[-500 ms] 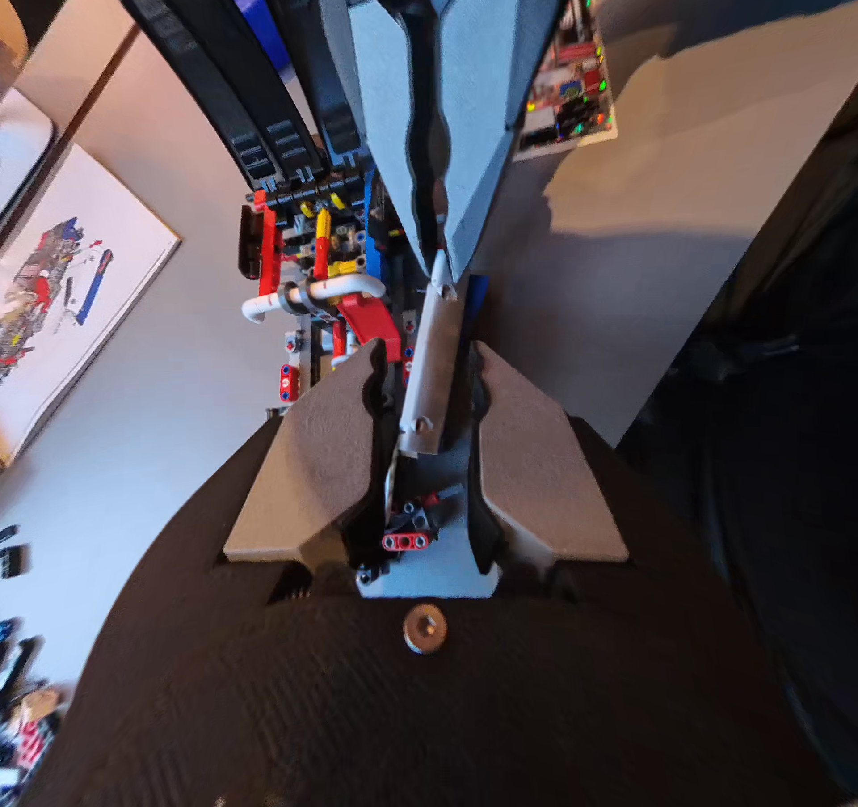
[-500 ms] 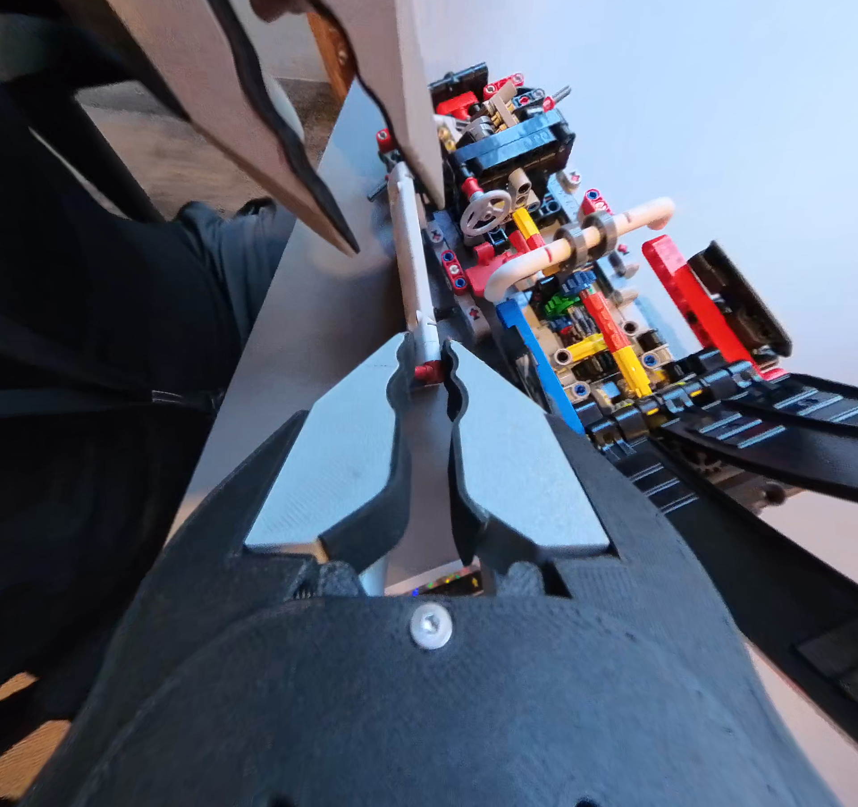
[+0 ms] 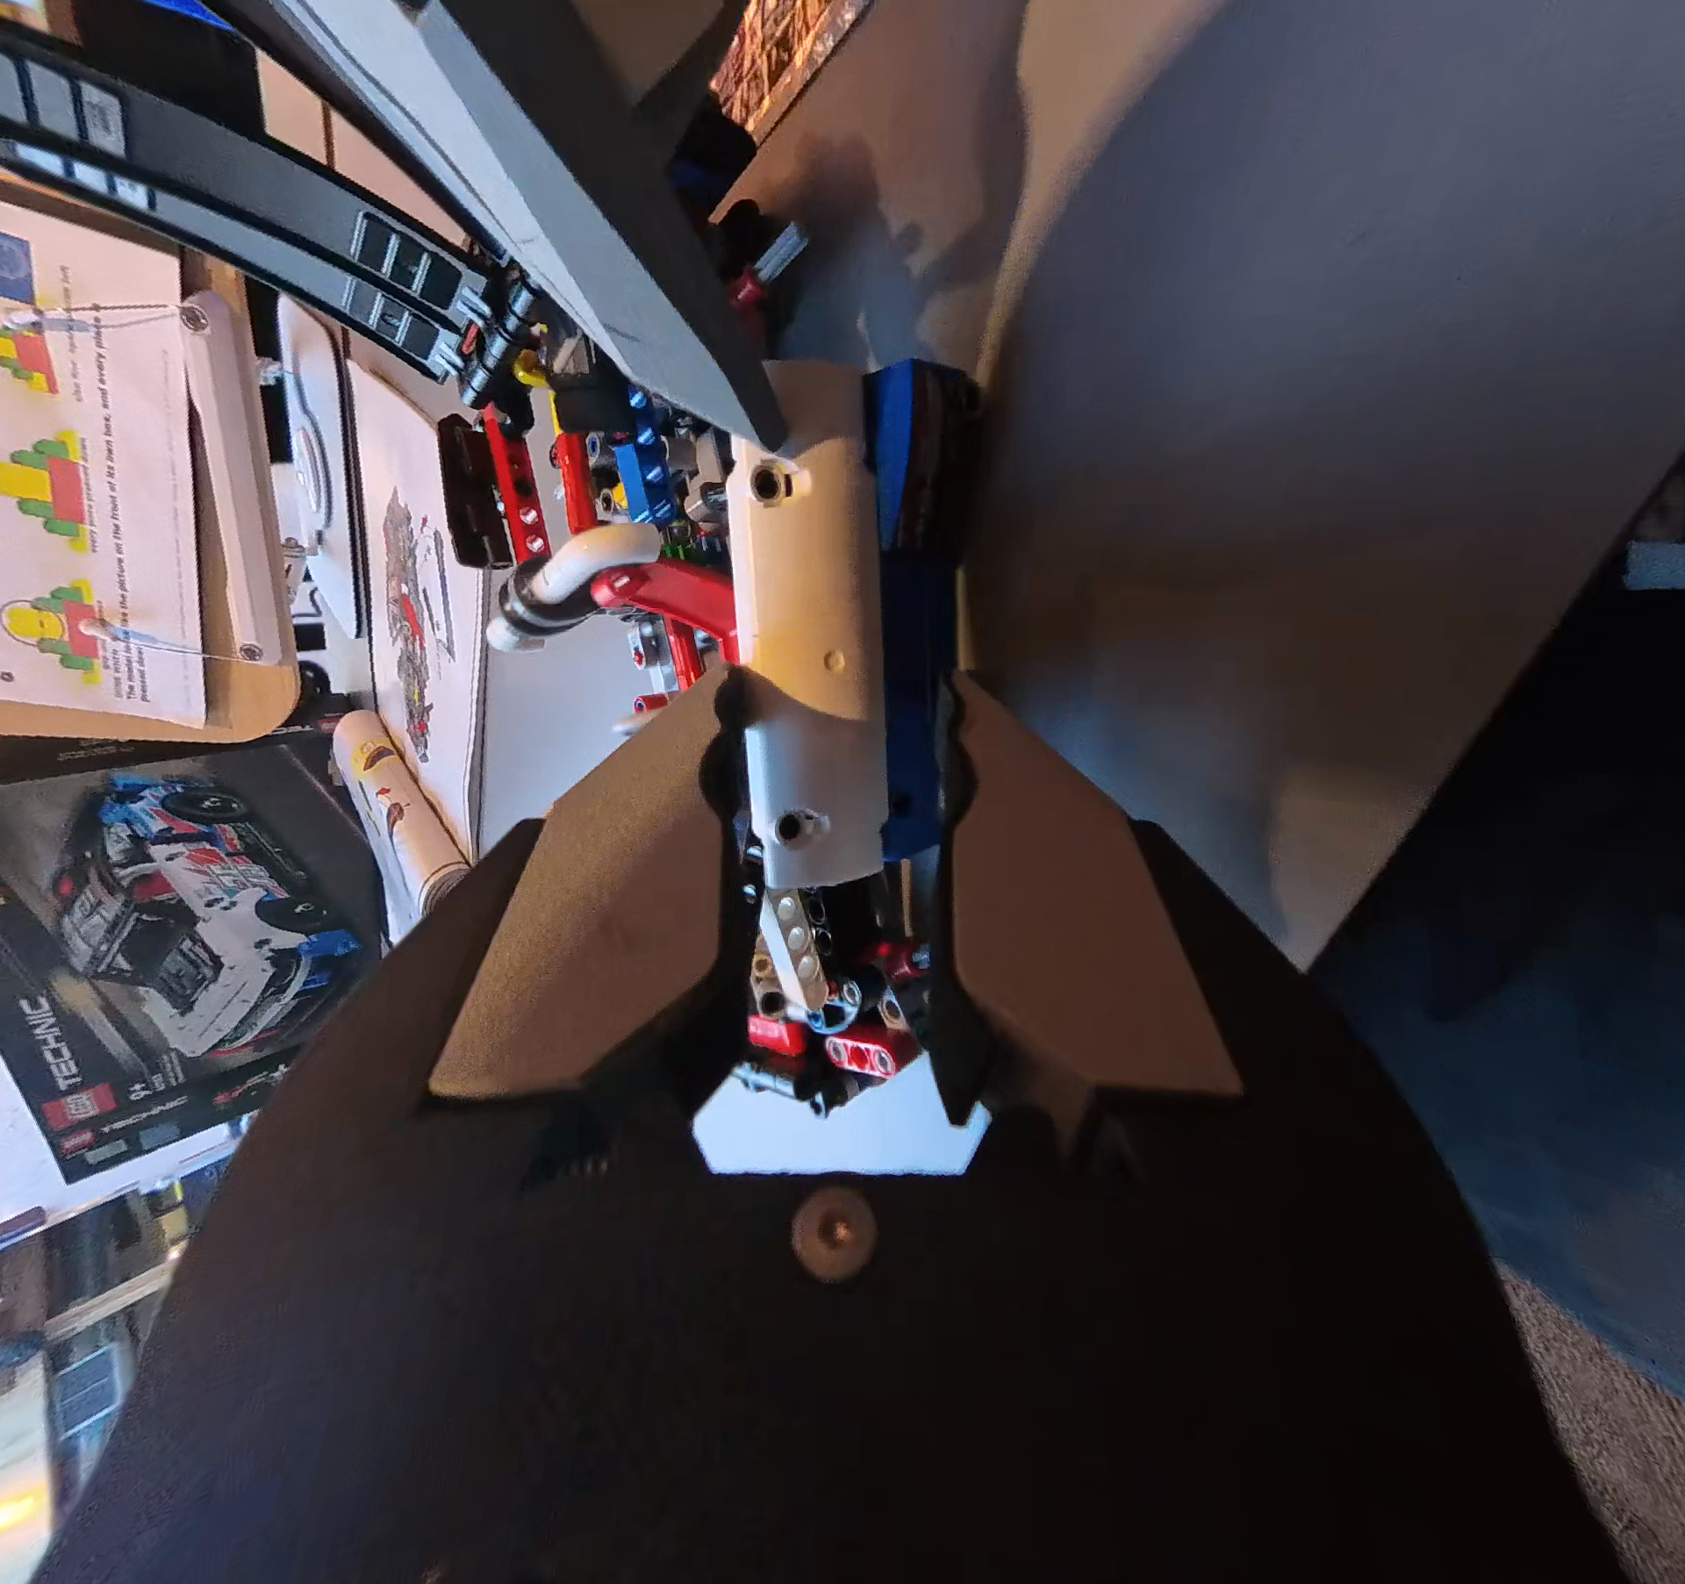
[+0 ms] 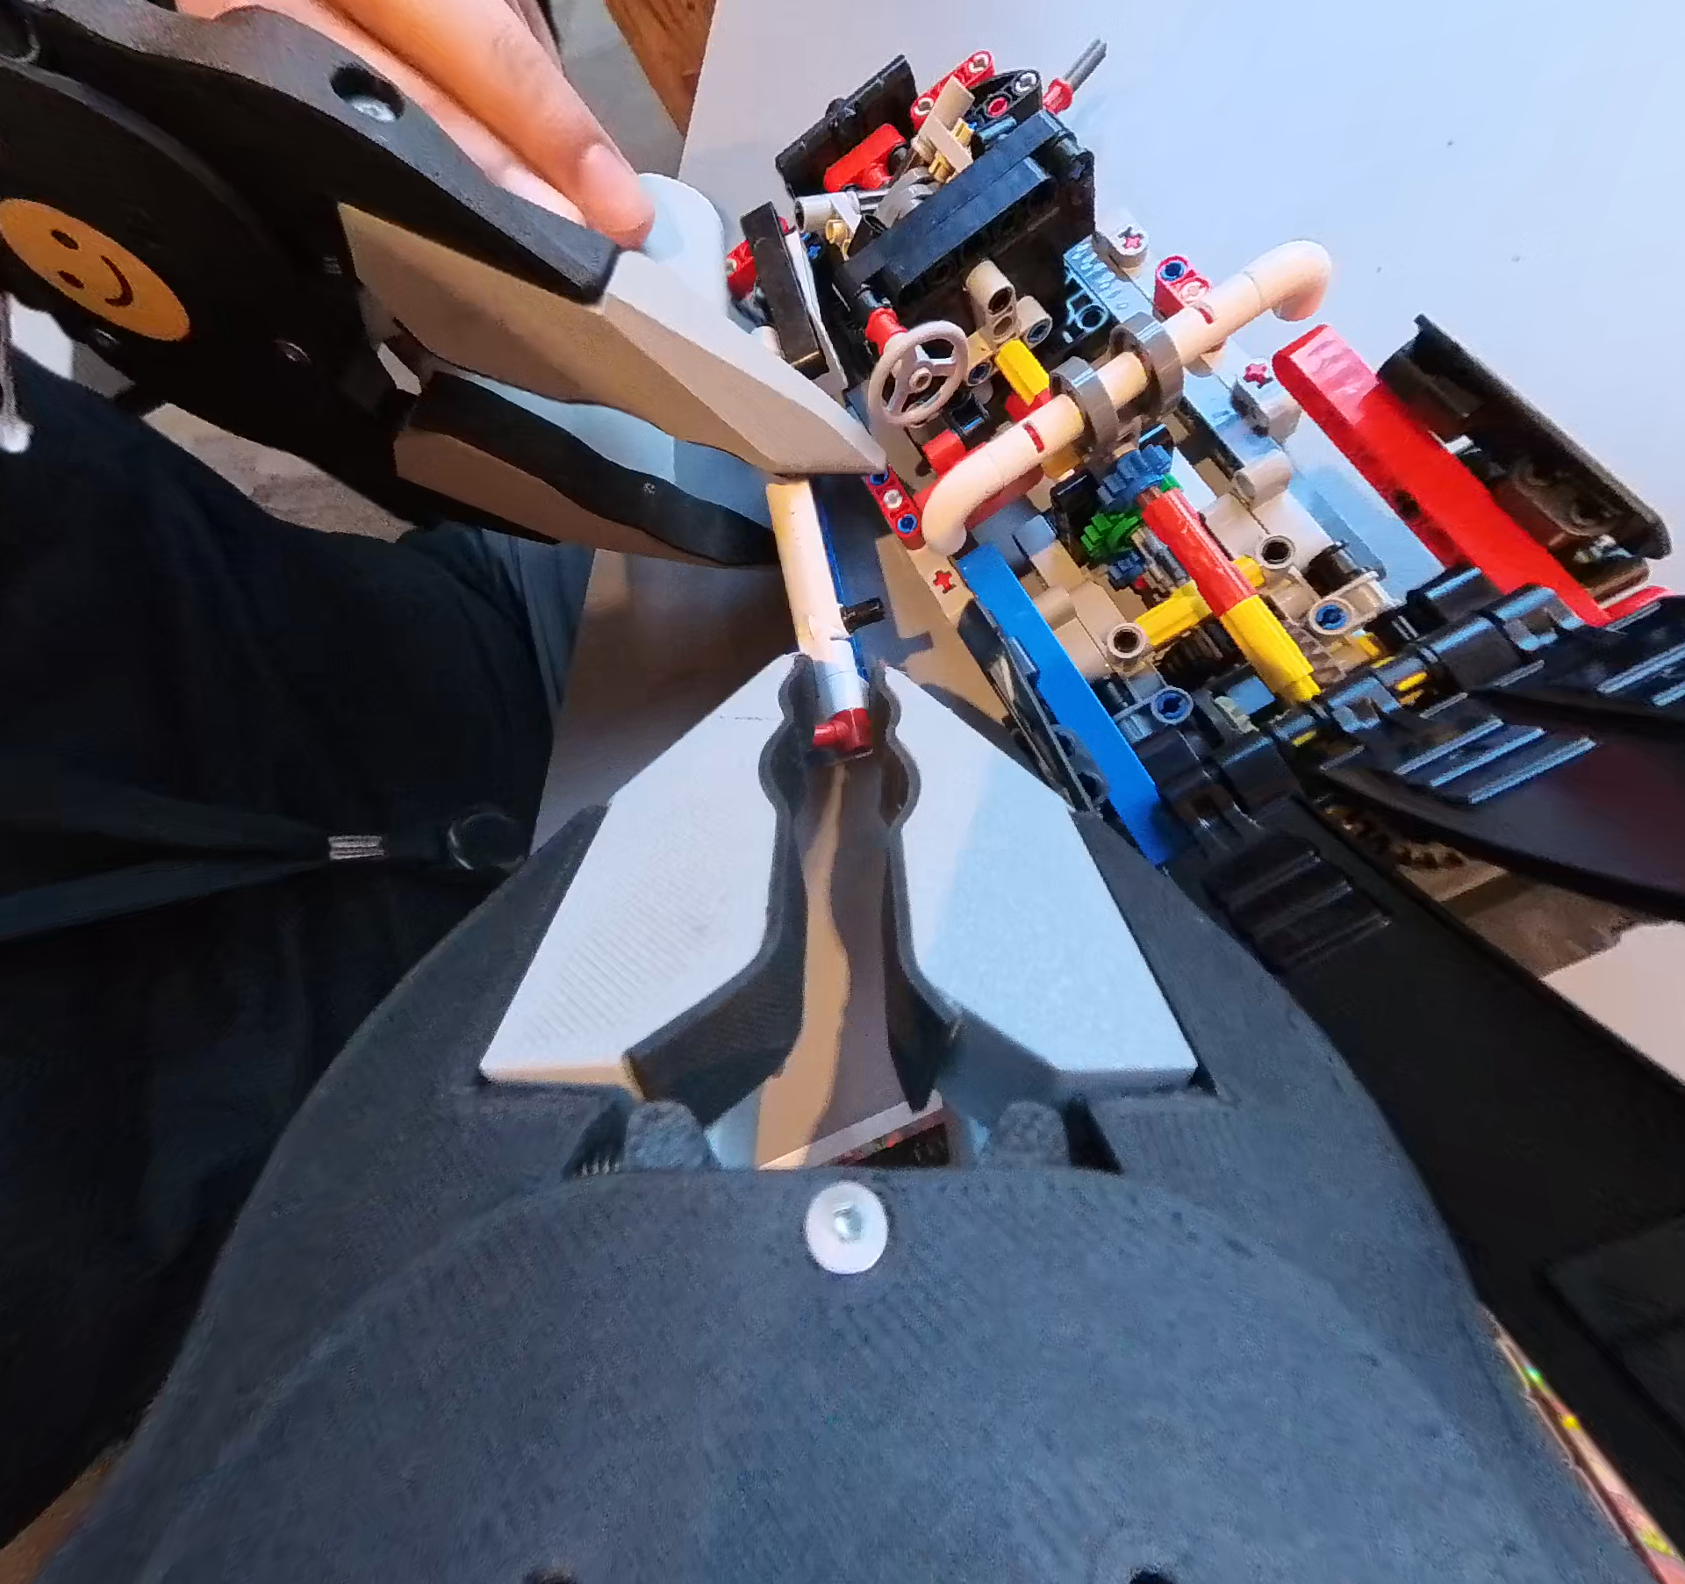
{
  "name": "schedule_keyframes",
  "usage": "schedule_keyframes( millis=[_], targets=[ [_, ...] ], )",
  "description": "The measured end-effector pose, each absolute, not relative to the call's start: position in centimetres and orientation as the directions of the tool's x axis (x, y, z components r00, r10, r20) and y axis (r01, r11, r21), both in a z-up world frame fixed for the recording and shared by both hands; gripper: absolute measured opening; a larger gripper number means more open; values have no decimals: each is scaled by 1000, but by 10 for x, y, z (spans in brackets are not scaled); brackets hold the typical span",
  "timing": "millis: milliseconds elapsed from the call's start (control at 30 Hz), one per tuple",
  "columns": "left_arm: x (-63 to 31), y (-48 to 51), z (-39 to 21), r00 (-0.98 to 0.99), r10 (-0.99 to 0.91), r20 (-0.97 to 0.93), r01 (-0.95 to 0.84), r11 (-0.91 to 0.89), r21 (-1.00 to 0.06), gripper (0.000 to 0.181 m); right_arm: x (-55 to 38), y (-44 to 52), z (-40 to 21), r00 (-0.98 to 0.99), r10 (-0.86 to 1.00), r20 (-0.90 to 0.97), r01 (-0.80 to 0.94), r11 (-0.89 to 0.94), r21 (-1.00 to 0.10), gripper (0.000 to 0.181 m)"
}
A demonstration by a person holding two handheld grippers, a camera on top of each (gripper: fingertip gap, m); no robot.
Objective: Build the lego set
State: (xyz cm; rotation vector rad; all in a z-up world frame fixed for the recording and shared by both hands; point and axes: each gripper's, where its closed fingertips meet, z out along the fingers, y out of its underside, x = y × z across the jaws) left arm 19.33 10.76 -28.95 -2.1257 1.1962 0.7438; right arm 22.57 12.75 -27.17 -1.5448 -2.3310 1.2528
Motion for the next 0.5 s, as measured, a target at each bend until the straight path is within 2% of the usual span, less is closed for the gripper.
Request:
schedule_keyframes(
  millis=[100,267,367,433,500],
  targets=[
    [191,110,-290,455,-561,-692,-868,-453,-203,39,225,130,-272,-490,802,-341,727,160,-668,9],
    [194,111,-288,541,-570,-619,-826,-500,-261,32,230,130,-271,-540,806,-241,681,251,-688,13],
    [192,111,-289,569,-565,-597,-806,-526,-270,32,233,137,-269,-565,824,-28,585,376,-719,32],
    [191,111,-289,594,-564,-574,-790,-544,-284,32,236,143,-271,-554,820,145,519,477,-709,33],
    [190,110,-289,607,-566,-558,-782,-549,-294,32,242,140,-274,-551,805,219,483,522,-703,34]
  ],
)
